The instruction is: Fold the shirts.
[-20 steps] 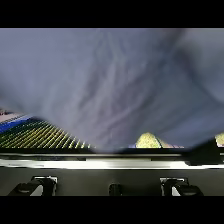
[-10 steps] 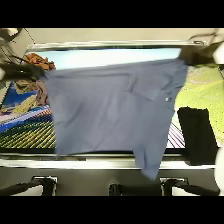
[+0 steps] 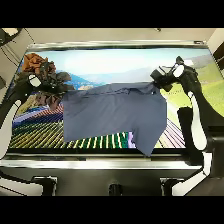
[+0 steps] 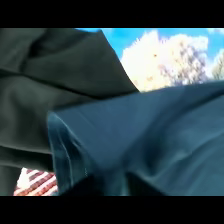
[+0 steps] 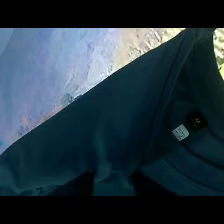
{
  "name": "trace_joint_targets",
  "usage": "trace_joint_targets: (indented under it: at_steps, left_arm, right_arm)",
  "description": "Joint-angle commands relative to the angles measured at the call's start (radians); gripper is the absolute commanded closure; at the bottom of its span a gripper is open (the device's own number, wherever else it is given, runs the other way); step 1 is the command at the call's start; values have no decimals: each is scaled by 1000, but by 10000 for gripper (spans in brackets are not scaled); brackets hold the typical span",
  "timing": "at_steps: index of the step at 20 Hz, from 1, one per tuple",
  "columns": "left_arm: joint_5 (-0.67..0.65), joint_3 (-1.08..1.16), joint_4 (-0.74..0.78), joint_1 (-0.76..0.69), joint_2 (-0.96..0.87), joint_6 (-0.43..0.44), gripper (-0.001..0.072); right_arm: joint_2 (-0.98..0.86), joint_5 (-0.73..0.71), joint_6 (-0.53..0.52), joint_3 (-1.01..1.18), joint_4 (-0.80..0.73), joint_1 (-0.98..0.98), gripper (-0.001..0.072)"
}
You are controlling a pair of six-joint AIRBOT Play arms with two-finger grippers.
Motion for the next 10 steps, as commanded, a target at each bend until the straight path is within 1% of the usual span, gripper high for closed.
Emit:
trace_joint_targets:
  at_steps: [1, 2, 3, 4, 6, 7, 8, 10]
  left_arm:
    - [-260, 69, -31, 31, 11, 44, 217]
    - [-359, 71, -47, 54, 47, 72, 217]
    - [-415, 41, -56, 74, 93, 103, 218]
    - [-440, -23, -56, 98, 150, 108, 218]
    - [-442, -238, -58, 147, 269, 124, 218]
    - [-439, -371, -74, 172, 322, 162, 219]
    - [-425, -491, -96, 195, 362, 198, 220]
    - [-370, -685, -158, 236, 413, 251, 221]
  right_arm:
    - [27, 145, -92, 43, 73, -45, 275]
    - [66, 236, -157, 47, 71, -82, 254]
    - [97, 340, -227, 47, 56, -127, 248]
    - [117, 461, -267, 46, 49, -173, 249]
    - [127, 661, -335, 44, 18, -260, 269]
    - [128, 727, -347, 35, -3, -289, 281]
    - [128, 777, -364, 21, -10, -311, 281]
    - [127, 827, -379, -11, -10, -324, 281]
